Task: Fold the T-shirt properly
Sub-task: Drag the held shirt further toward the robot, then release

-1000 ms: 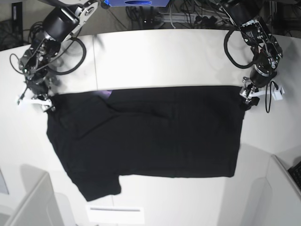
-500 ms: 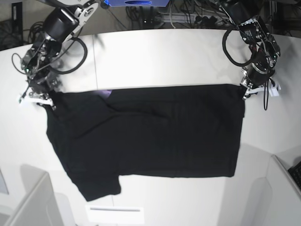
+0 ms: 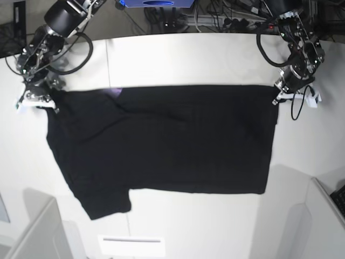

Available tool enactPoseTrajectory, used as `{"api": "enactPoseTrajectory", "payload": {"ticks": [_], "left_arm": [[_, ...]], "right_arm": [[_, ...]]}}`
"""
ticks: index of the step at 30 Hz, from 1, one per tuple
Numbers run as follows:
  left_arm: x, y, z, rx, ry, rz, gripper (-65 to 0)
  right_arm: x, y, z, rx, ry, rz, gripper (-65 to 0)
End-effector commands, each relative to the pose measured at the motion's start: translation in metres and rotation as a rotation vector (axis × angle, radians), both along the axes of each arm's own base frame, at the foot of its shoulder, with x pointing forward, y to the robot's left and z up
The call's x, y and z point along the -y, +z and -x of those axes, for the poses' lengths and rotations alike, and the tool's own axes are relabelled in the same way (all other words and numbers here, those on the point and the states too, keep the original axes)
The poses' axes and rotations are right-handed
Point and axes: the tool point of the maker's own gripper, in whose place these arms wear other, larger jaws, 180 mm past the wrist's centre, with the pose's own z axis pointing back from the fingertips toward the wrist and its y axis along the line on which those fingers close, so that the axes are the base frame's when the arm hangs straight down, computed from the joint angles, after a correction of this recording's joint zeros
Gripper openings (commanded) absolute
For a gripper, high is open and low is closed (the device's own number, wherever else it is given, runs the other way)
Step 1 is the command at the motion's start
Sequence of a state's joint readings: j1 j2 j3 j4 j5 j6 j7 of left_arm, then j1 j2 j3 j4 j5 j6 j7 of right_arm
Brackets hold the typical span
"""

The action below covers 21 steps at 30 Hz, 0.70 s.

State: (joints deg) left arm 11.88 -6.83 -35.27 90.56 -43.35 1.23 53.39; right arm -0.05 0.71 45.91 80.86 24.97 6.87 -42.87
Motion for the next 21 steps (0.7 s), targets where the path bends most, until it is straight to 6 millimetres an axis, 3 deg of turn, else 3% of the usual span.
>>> {"api": "enactPoseTrajectory", "payload": {"ticks": [1, 12, 21], "left_arm": [[-0.001, 0.015, -0.006, 0.031, -0.027, -0.014, -65.0], [0.005, 0.026, 0.036, -0.031, -0.097, -0.077, -65.0], [0.001, 0.021, 0.067, -0.098, -0.118, -0.102, -65.0]], "right_arm": [[0.007, 0.019, -0.011, 0.049, 0.009, 0.031, -65.0], [0.003, 0.045, 0.035, -0.009, 0.067, 0.116, -65.0], [-0.006, 0.045, 0.068, -0.071, 0.088, 0.132, -65.0]]}}
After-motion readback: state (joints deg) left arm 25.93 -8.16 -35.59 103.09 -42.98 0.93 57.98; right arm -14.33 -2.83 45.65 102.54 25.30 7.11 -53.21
